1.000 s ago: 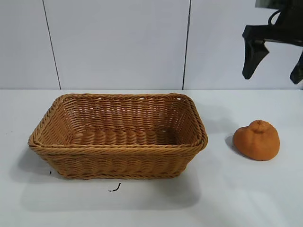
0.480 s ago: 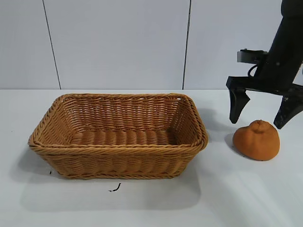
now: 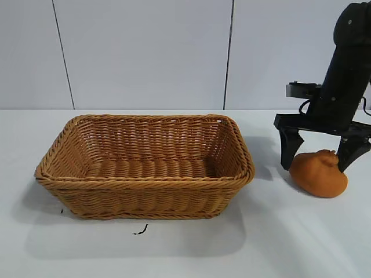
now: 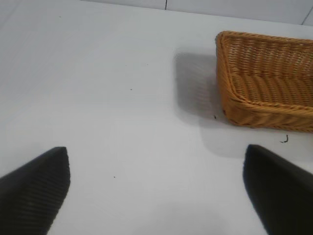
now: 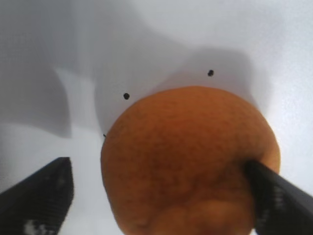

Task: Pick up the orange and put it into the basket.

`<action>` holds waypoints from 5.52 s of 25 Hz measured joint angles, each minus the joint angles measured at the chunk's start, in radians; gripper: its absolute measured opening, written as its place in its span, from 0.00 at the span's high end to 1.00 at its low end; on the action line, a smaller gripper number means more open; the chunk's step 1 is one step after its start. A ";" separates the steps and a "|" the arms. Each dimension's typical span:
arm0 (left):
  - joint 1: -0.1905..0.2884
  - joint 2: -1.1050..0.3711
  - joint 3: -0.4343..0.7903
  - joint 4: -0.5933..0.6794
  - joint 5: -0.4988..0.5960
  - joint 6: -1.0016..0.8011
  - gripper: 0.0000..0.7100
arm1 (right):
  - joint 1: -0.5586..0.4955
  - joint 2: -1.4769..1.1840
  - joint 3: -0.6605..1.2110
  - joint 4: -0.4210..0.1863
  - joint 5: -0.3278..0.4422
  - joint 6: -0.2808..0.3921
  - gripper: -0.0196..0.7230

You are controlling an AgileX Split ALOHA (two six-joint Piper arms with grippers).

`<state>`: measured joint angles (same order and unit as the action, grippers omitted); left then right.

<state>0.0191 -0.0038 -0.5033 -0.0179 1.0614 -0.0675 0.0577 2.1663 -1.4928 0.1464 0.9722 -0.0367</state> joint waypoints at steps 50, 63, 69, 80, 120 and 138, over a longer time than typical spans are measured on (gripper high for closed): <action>0.000 0.000 0.000 0.000 0.000 0.000 0.03 | 0.134 -0.299 -0.253 0.027 0.141 -0.038 0.88; 0.000 0.000 0.000 0.000 0.000 0.000 0.03 | 0.473 -0.183 -0.253 0.040 0.002 -0.003 0.88; 0.000 0.000 0.000 0.000 0.000 0.000 0.03 | 0.538 -0.101 -0.255 0.052 -0.078 0.019 0.88; 0.000 0.000 0.000 0.000 0.000 0.000 0.03 | 0.538 0.045 -0.256 0.038 -0.095 0.037 0.88; 0.000 0.000 0.000 0.000 0.000 0.000 0.03 | 0.027 -0.026 -0.649 -0.220 0.243 0.060 0.04; 0.000 0.000 0.000 0.000 0.000 0.000 0.03 | -0.066 -0.147 -0.441 -0.097 0.243 0.015 0.04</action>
<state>0.0191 -0.0038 -0.5033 -0.0179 1.0614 -0.0675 -0.0083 2.0191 -1.9338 0.0498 1.2154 -0.0217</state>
